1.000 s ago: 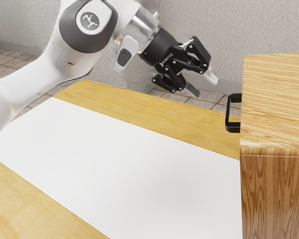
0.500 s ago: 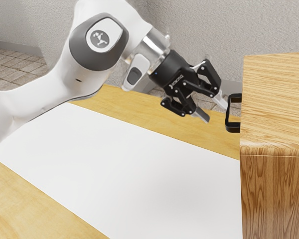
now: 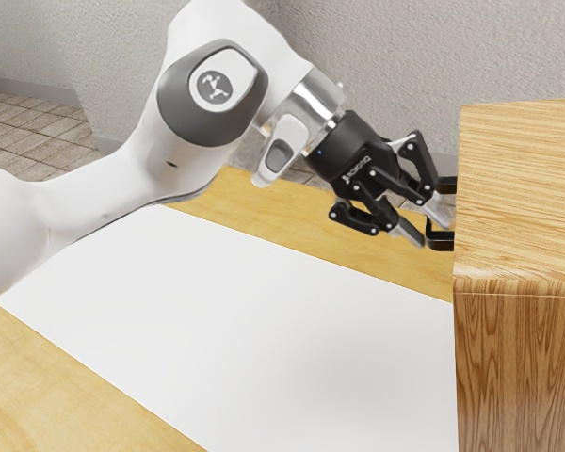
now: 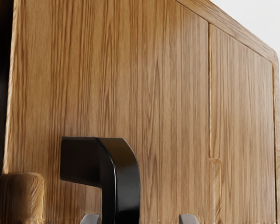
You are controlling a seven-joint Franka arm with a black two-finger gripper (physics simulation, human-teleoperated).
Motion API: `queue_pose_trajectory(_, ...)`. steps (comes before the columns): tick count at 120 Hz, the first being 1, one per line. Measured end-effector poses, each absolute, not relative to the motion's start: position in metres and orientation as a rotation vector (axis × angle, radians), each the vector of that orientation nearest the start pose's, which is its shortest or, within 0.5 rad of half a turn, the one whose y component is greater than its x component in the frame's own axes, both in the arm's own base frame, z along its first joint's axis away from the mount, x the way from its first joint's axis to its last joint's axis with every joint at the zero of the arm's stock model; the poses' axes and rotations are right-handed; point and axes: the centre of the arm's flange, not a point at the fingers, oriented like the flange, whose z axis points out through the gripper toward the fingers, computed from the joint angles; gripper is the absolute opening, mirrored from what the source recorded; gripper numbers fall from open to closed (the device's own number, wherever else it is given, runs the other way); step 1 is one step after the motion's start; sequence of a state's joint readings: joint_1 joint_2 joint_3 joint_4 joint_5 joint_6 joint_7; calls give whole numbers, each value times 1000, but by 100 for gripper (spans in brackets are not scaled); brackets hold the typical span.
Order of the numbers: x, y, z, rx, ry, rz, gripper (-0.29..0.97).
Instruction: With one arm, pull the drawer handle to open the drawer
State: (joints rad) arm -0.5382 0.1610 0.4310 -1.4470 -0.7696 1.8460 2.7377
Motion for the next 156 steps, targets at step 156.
queue_pose_trajectory(156, 515, 23, 655, -765, 2752, -950, -10)
